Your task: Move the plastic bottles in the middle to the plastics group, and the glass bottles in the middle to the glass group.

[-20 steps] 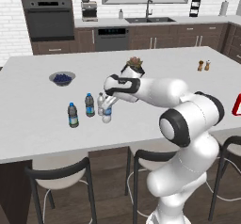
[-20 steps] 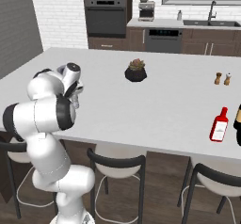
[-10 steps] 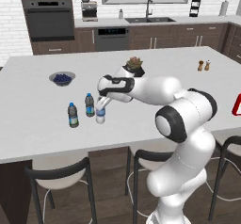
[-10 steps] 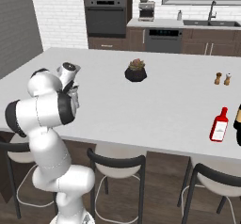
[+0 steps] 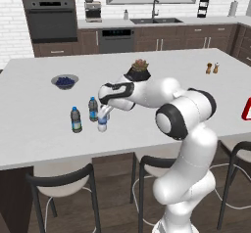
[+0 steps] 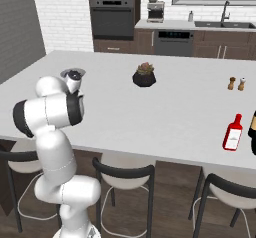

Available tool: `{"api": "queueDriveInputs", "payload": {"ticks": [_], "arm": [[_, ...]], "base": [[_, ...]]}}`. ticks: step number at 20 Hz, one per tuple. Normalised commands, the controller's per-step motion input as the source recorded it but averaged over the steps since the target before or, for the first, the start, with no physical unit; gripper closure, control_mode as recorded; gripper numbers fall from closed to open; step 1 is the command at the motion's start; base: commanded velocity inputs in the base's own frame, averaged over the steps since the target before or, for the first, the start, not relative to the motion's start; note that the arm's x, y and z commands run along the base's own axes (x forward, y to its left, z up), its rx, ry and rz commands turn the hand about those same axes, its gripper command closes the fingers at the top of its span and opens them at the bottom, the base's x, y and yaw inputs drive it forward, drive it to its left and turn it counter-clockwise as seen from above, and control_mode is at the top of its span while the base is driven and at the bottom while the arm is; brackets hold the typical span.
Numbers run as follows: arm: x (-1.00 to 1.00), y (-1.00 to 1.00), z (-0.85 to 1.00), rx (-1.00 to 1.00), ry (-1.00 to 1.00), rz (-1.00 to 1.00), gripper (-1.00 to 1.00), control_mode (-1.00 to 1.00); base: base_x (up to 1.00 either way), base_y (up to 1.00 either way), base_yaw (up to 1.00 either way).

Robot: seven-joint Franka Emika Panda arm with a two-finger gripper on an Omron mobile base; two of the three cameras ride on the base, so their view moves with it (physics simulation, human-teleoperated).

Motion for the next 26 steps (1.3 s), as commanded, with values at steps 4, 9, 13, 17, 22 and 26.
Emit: {"api": "queueDriveInputs", "payload": {"ticks": [4,9,13,17,22,26], "arm": [[0.00,0.02,-0.34,0.00,0.00,0.00,1.00,-1.00],[0.00,0.00,-0.14,0.00,0.00,0.00,1.00,-1.00],[0.06,0.07,-0.01,0.00,-0.01,0.00,1.00,-1.00],[0.32,0.23,0.00,0.00,-0.01,0.00,1.00,-1.00],[0.27,0.23,0.00,0.00,0.00,0.00,1.00,-1.00],[0.01,0.03,-0.01,0.00,0.00,0.00,1.00,-1.00]], "base": [[0.00,0.00,0.00],[0.00,0.00,0.00],[0.00,0.00,0.00],[0.00,0.00,0.00],[0.00,0.00,0.00],[0.00,0.00,0.00]]}}
